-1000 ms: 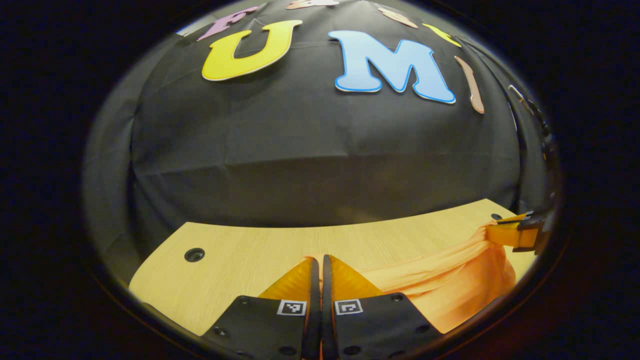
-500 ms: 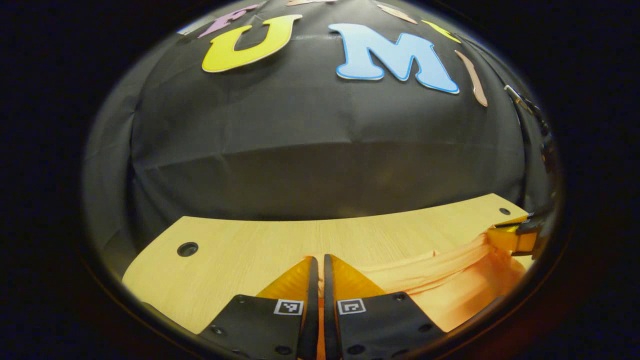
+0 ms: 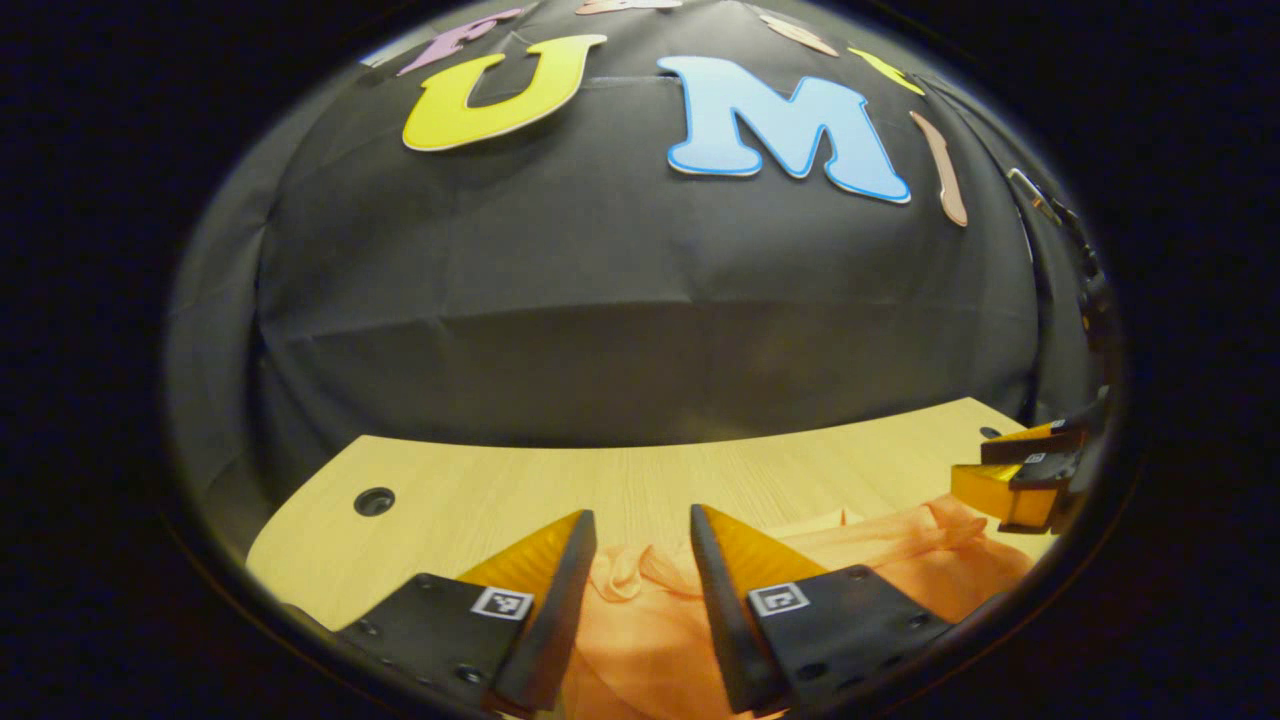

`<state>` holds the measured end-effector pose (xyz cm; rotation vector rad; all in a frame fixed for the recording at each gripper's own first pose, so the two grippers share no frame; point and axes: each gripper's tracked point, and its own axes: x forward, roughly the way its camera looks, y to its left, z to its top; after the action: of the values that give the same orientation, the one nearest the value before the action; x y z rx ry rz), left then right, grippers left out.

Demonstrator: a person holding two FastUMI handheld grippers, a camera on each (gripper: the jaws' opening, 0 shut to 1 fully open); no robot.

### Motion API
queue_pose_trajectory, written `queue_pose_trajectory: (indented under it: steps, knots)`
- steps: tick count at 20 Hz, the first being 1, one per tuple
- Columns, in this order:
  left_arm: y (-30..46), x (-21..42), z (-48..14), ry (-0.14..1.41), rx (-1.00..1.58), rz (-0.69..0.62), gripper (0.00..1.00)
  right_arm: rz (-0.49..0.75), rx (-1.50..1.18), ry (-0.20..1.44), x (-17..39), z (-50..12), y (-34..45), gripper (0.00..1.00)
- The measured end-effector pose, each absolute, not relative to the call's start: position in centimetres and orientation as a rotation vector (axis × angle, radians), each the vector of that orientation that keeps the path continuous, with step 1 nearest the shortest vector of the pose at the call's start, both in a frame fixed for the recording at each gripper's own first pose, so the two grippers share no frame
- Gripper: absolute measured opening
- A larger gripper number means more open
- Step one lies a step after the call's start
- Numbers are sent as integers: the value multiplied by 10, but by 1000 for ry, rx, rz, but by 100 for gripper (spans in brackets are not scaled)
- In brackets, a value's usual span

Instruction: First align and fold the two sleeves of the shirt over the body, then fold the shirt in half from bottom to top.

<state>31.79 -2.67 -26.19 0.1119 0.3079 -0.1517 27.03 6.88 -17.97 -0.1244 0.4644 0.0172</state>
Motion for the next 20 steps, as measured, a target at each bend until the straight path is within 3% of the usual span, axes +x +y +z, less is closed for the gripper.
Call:
queue_pose_trajectory:
  steps: [1,2,4,5,6,8,20]
  knots:
    - [-24,315,-256,302,112,-139,74,23,-131,453,266,-175,69,65]
    - [-23,310,-250,294,108,-130,85,25,-139,439,262,-168,69,68]
    - [-23,298,-236,274,100,-121,94,30,-144,413,253,-156,68,70]
    - [-23,292,-230,263,103,-114,94,35,-141,399,249,-151,68,70]
    - [-23,286,-222,254,104,-110,95,43,-135,391,242,-145,69,78]
    - [-26,271,-210,243,95,-105,95,48,-118,373,228,-133,65,75]
    - [-68,146,-120,121,130,-139,94,27,-105,228,101,-66,15,76]
